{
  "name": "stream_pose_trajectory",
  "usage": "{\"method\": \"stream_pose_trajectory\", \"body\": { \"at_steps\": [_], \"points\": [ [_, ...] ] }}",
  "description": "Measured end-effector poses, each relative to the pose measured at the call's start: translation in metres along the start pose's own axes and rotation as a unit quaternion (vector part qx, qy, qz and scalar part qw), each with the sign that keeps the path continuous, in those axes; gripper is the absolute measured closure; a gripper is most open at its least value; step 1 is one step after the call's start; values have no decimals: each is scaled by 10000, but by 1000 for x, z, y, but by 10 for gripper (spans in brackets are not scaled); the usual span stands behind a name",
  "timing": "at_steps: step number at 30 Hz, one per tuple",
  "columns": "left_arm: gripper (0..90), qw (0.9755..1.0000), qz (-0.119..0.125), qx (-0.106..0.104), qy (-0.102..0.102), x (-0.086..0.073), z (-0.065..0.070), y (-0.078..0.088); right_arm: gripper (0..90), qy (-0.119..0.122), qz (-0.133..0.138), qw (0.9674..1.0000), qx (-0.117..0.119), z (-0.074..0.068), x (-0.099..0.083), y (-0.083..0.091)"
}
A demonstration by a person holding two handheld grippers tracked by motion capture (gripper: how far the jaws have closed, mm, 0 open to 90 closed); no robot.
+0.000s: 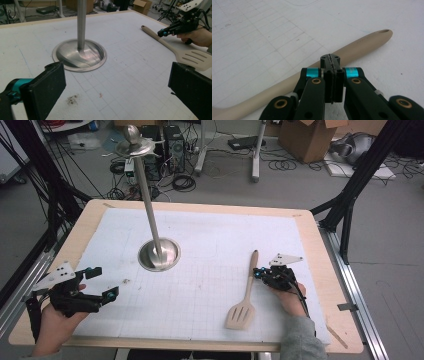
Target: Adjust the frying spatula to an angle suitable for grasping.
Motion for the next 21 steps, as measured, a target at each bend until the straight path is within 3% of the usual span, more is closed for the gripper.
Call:
{"method": "stream_pose_trajectory", "body": {
  "at_steps": [21],
  "points": [
    [18,9996,50,223,145,-11,-6,20,900,276,-17,9993,246,-13,23,-21]
  ]
}}
Point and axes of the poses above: each handheld gripper's, and its own axes: y roughly backward along the jaws, x roughly out of its top, z roughly to its right, the point moved 10 cm from there along -y, roughly forward along the jaws, and after that the axes turned 12 degrees about -z, right-handed, at the moved point
